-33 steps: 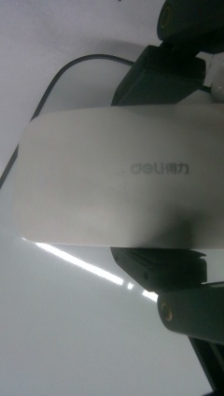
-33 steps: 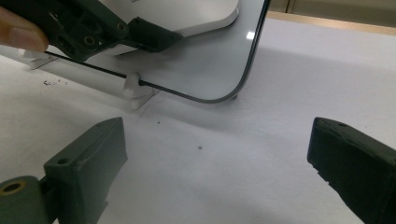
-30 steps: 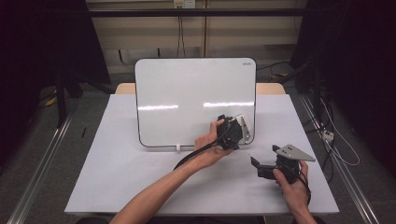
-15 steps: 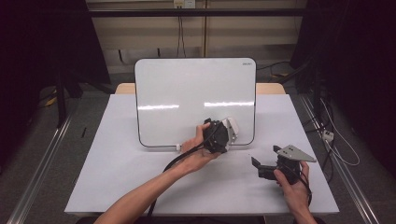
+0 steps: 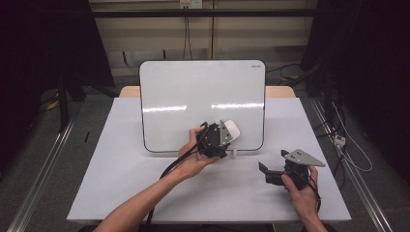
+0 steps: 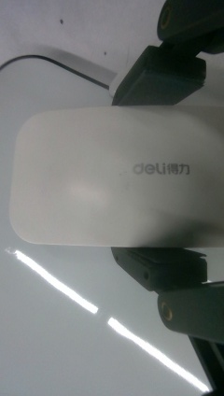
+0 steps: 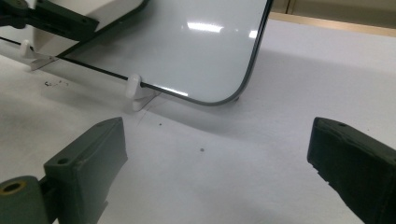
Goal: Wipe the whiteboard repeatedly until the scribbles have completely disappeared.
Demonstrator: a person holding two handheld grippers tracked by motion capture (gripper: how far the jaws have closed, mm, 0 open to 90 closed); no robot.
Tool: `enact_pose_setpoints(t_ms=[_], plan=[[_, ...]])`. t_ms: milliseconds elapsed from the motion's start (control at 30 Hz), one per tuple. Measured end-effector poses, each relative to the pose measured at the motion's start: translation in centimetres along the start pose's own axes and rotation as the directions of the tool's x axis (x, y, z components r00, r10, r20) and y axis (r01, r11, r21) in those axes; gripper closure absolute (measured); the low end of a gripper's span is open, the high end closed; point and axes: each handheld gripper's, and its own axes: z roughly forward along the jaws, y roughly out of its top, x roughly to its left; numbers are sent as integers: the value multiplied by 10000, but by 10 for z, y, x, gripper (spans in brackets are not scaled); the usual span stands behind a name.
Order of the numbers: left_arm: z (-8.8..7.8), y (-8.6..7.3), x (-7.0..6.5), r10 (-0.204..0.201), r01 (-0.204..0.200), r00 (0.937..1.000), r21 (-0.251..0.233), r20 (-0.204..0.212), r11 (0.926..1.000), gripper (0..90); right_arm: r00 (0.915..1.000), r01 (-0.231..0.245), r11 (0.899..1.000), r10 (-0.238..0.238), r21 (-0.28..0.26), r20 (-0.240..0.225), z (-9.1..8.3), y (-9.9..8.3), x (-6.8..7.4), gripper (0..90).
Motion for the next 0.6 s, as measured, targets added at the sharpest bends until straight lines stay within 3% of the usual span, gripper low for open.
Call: enact_pose_setpoints(t_ms=[167, 467, 600], plan=[[-11, 0, 2, -86, 86, 10000, -203, 19, 9998, 304, 10000, 15, 10000, -15, 16, -49, 2, 2, 2, 45], [-19, -13, 16, -1130, 1131, 9936, -445, 35, 9926, 303, 10000, 38, 10000, -38, 29, -35, 3, 1, 2, 45], [-27, -14, 21, -1294, 1288, 9915, -562, -88, 9901, 303, 10000, 34, 10000, -34, 13, -60, 2, 1, 2, 45]])
